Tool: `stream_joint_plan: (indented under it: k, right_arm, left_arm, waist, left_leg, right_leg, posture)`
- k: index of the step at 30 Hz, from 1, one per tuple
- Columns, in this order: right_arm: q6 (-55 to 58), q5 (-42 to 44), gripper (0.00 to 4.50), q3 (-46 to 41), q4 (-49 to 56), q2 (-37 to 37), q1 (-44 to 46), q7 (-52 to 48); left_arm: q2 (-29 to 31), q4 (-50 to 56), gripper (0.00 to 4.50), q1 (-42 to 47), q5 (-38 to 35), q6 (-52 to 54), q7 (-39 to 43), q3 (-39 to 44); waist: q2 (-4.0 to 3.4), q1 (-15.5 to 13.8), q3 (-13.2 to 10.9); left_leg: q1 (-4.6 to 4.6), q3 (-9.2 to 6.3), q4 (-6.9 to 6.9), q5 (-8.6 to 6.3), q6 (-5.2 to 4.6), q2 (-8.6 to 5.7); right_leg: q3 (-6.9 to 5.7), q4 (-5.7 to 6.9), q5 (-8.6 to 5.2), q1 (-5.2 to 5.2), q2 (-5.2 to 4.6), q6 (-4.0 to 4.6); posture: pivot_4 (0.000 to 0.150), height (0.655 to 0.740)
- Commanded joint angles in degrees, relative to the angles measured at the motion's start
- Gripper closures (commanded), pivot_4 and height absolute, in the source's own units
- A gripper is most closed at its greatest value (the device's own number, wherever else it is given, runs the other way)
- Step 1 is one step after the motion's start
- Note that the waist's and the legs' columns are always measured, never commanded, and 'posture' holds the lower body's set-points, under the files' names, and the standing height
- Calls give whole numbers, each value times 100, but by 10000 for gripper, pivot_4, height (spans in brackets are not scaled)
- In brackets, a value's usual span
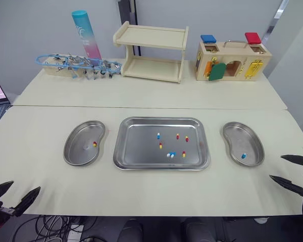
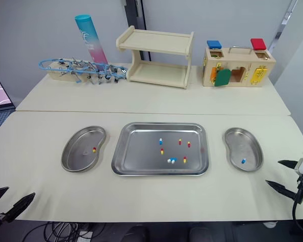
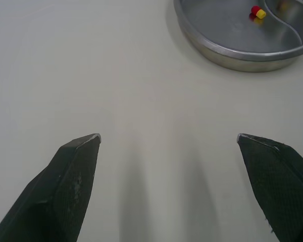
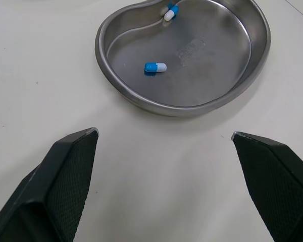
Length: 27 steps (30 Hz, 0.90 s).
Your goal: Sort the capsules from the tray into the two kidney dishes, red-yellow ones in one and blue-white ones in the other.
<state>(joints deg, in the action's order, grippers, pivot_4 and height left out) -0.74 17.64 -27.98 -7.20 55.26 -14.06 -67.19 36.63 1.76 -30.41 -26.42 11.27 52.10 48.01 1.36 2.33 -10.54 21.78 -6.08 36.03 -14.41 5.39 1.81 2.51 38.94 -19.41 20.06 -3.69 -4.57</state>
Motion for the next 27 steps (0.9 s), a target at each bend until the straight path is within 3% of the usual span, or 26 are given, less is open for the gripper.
stream_joint_plan:
  k: [1, 7, 15, 19, 27]
  right_arm:
    - [-154, 22, 0, -41, -4, 124, 81, -104]
    - [-178, 109, 0, 42, 348, 84, -27, -356]
    - [492, 726, 0, 580, 2270, -231, -314, -364]
    - [731, 858, 0, 1020, 3009, -492, -257, -98]
    - [452, 419, 0, 1907, 3459, -1419, -134, 773]
  left_arm:
    - [-14, 245, 65, -173, -135, -99, 98, 61]
    - [-123, 792, 65, -344, -393, 38, 210, -109]
    - [-316, 2653, 65, -57, -1105, 917, -292, -1088]
    - [-261, 3472, 65, 291, -1443, 1360, -678, -1599]
    - [-219, 3904, 65, 850, -1478, 1724, -1155, -2263]
  waist:
    - [0, -3, 0]
    - [-1, -13, 0]
    - [-1, -53, 4]
    - [-2, -61, 4]
    - [-3, -59, 5]
  left_leg:
    - [1, 2, 0, 0, 0, 0]
    - [0, 1, 0, 0, 0, 0]
    - [1, -4, 3, 0, 1, 0]
    - [2, -4, 4, 0, 1, 0]
    - [1, -6, 4, 0, 1, 0]
  right_leg:
    - [1, 0, 0, 0, -1, 0]
    - [1, -1, 0, -1, 0, 0]
    - [-1, -1, 1, -6, 0, -2]
    - [-1, -4, 2, -7, 0, -3]
    - [-2, -4, 2, -7, 1, -3]
  posture:
    - [1500, 7400]
    - [1500, 7400]
    - [1500, 7400]
    - [1500, 7400]
    - [1500, 7400]
